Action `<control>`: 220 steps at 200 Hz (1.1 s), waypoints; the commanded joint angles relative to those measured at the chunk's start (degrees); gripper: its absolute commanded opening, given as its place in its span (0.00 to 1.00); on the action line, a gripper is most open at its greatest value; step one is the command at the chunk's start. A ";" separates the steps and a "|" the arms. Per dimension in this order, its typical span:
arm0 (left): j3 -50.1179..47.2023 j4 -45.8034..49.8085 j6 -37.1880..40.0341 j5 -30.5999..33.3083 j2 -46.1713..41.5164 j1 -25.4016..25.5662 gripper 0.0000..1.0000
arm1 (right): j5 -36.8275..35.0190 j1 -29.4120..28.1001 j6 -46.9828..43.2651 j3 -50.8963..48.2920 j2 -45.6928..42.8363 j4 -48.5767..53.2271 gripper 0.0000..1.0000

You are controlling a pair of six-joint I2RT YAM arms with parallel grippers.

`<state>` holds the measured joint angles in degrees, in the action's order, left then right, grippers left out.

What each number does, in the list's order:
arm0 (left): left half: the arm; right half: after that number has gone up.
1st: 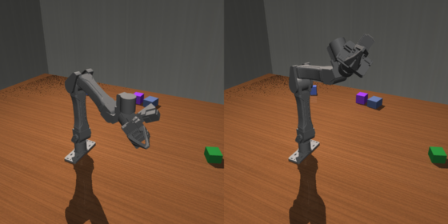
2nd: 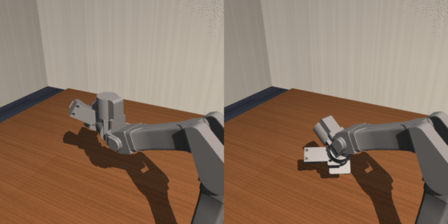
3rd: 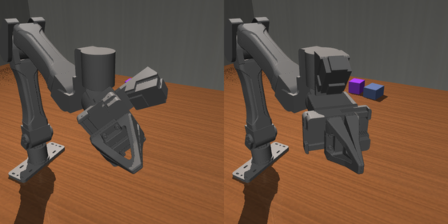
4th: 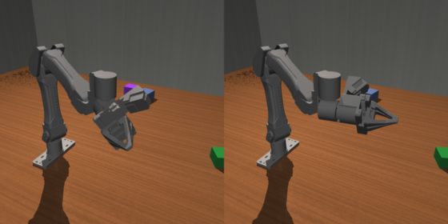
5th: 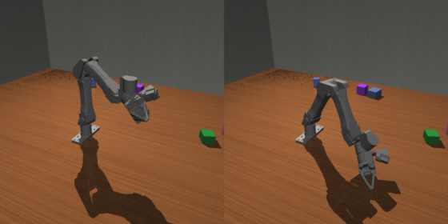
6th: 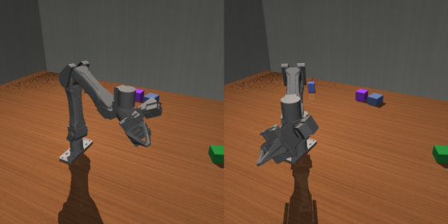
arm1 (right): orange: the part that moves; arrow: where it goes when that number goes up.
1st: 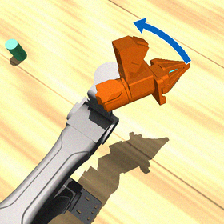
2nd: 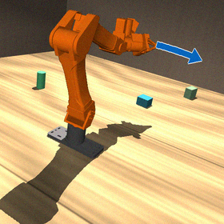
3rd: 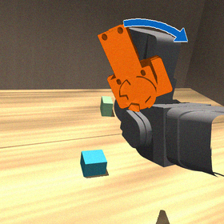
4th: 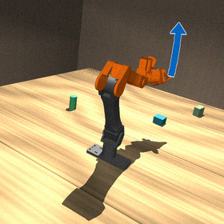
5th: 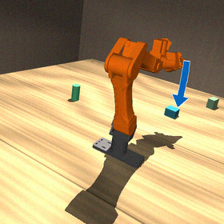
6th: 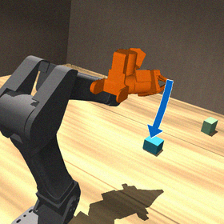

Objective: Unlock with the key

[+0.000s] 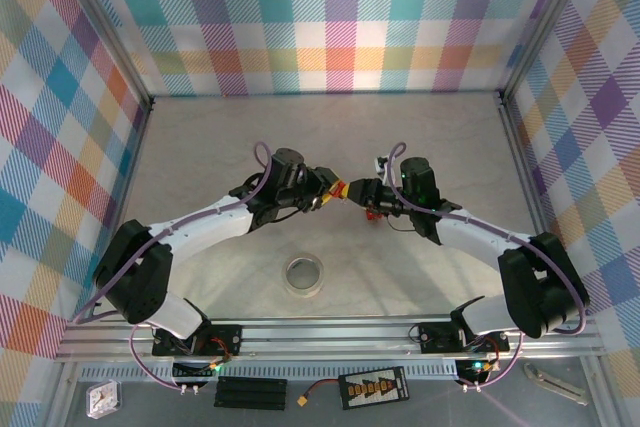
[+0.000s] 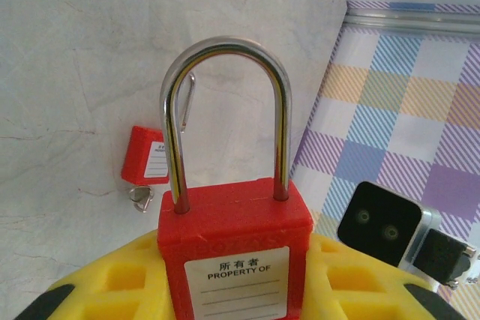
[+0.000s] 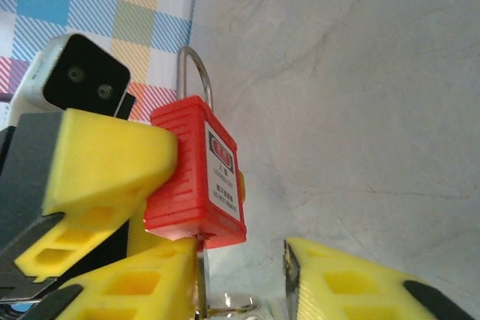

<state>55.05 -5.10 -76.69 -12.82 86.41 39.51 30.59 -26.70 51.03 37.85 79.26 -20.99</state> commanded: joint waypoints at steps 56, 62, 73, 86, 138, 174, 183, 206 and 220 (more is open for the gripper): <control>-1.78 -7.62 2.07 1.55 -3.04 0.83 0.00 | 3.32 0.07 8.77 2.87 2.38 -9.06 0.11; -1.95 -8.13 2.46 1.80 -3.33 0.84 0.00 | 3.34 0.08 9.22 2.76 2.30 -9.06 0.09; -2.22 -9.04 3.14 2.49 -3.98 0.90 0.00 | 3.21 0.13 10.27 2.64 2.30 -9.32 0.07; -2.82 -10.43 4.01 3.36 -4.88 0.99 0.00 | 3.39 0.07 12.72 2.09 2.60 -11.54 0.05; -6.91 -22.30 8.32 6.83 -7.89 1.71 0.00 | 2.70 0.15 29.14 0.36 6.00 -25.98 0.00; -10.41 -32.87 9.50 9.30 -8.53 1.96 0.00 | 0.84 0.07 39.77 -0.74 8.76 -34.02 0.00; -11.03 -35.27 9.86 9.69 -8.52 1.97 0.00 | 0.30 0.11 41.98 -1.02 9.34 -35.62 0.00; -12.44 -39.62 11.13 10.73 -8.93 2.24 0.00 | -1.24 0.07 47.54 -1.95 10.74 -39.17 0.00; -13.18 -41.74 11.72 11.03 -9.22 2.24 0.00 | -1.54 0.09 49.89 -1.99 11.38 -40.48 0.00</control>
<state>42.68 -34.48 -68.69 -1.04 80.18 39.92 32.77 -26.63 92.29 36.97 88.71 -56.62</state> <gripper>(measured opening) 0.320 0.065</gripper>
